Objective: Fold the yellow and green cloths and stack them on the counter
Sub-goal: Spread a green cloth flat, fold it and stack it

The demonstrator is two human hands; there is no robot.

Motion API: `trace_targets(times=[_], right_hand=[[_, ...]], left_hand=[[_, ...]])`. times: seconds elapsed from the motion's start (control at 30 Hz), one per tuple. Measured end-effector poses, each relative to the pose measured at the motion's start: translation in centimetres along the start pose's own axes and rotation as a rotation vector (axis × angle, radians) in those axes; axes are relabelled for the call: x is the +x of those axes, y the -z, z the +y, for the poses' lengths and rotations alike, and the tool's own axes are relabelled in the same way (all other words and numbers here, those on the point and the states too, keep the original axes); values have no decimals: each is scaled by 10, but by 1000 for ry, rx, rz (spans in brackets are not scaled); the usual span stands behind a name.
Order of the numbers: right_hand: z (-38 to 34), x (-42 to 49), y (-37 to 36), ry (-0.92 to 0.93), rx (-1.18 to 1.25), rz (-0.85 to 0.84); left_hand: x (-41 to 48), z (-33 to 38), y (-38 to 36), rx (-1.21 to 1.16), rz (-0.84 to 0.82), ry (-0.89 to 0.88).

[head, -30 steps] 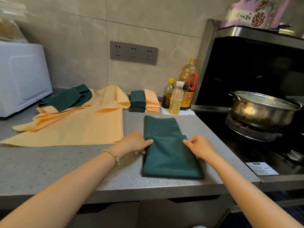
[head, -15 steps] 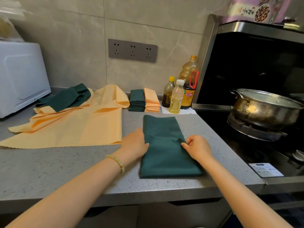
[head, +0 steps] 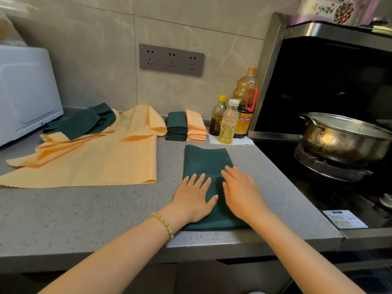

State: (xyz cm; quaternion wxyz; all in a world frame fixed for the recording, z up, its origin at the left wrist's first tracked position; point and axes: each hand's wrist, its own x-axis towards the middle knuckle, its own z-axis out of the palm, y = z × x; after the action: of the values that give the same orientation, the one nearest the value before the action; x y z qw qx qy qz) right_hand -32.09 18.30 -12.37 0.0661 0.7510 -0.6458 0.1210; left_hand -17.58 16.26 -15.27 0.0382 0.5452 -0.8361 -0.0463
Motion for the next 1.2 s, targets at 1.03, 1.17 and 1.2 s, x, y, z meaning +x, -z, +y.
trace_targets(times=[1.03,1.17,1.2], right_hand=[[37,-17,-17,-1,158,-201],[38,-19,-10,215,177,-36],[37,-20,-8,264,163,-26]], left_hand=[[-33,-39,24,-29,-267,-115],[-35,-43,24,-63,-288,-131],[-37,-43,24,-88,-266,-146]])
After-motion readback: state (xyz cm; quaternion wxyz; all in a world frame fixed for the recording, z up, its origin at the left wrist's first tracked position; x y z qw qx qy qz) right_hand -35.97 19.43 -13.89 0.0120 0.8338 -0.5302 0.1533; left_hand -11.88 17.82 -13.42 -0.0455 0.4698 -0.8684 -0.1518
